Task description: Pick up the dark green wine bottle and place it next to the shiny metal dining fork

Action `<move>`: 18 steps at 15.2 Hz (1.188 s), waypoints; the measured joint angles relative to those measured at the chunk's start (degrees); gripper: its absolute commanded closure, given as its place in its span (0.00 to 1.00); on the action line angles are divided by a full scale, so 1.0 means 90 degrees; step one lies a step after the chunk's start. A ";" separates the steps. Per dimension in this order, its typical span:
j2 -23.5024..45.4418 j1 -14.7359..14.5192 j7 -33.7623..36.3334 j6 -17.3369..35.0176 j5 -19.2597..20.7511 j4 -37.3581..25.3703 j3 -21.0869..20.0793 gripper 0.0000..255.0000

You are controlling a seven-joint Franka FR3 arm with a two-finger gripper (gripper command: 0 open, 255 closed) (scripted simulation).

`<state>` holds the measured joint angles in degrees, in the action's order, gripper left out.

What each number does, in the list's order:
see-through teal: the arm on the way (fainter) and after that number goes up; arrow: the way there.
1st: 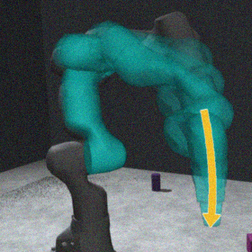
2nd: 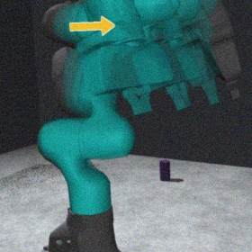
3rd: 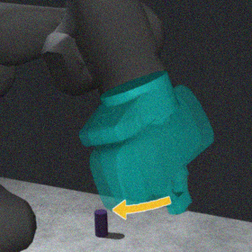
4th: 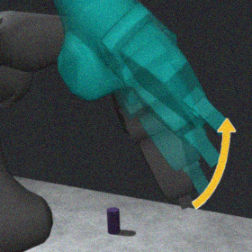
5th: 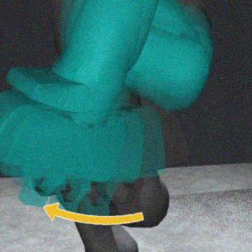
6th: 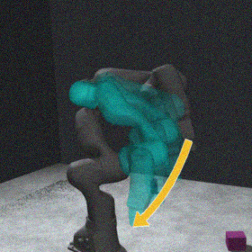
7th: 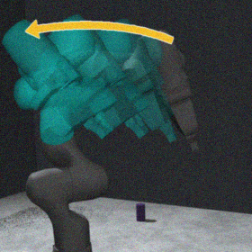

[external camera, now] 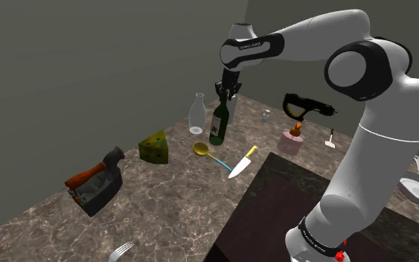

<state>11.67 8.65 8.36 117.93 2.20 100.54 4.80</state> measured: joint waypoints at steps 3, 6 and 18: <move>-0.0061 -0.0003 -0.0004 -0.0199 0.0003 -0.0138 0.0000 1.00; -0.0087 0.0005 -0.0027 -0.0441 -0.0002 -0.0355 0.0005 1.00; -0.0125 0.0001 -0.0060 -0.1430 -0.0012 -0.1308 0.0003 1.00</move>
<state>10.54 8.66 7.82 105.06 2.10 88.78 4.82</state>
